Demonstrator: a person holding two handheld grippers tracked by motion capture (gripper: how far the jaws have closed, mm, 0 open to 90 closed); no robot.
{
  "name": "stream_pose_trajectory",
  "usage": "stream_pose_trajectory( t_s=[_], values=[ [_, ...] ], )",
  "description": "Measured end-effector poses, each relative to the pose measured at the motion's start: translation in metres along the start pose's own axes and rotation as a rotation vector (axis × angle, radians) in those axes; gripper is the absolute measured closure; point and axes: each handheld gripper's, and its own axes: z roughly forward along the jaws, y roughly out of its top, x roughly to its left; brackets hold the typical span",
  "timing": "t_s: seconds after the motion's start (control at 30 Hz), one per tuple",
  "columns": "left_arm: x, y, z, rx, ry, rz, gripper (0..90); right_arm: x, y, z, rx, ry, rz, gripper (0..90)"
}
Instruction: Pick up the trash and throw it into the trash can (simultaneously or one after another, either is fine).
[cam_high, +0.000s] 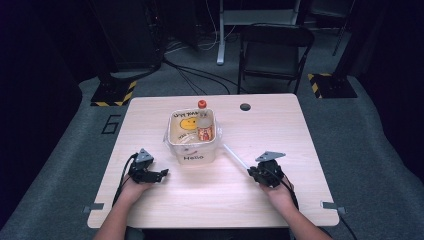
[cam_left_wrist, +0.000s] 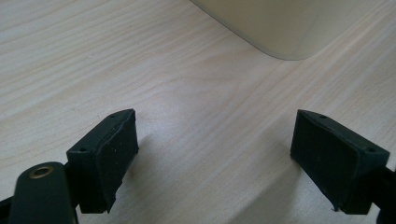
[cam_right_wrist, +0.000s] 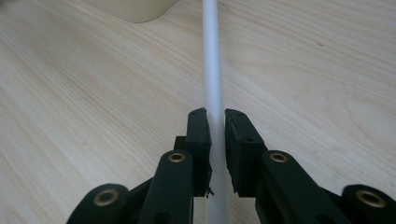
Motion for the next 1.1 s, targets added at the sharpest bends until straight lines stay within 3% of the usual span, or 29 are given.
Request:
stream_pose_trajectory(
  t_s=[0.33,1.1],
  values=[
    [0.000,0.000,0.000,0.000,0.000,0.000,14.8,-0.001,0.010,-0.011,-0.019,0.016,0.002,79.7],
    [0.000,0.000,0.000,-0.001,0.001,0.000,14.8,-0.006,0.035,-0.048,-0.064,0.016,-0.047,79.7]
  ],
)
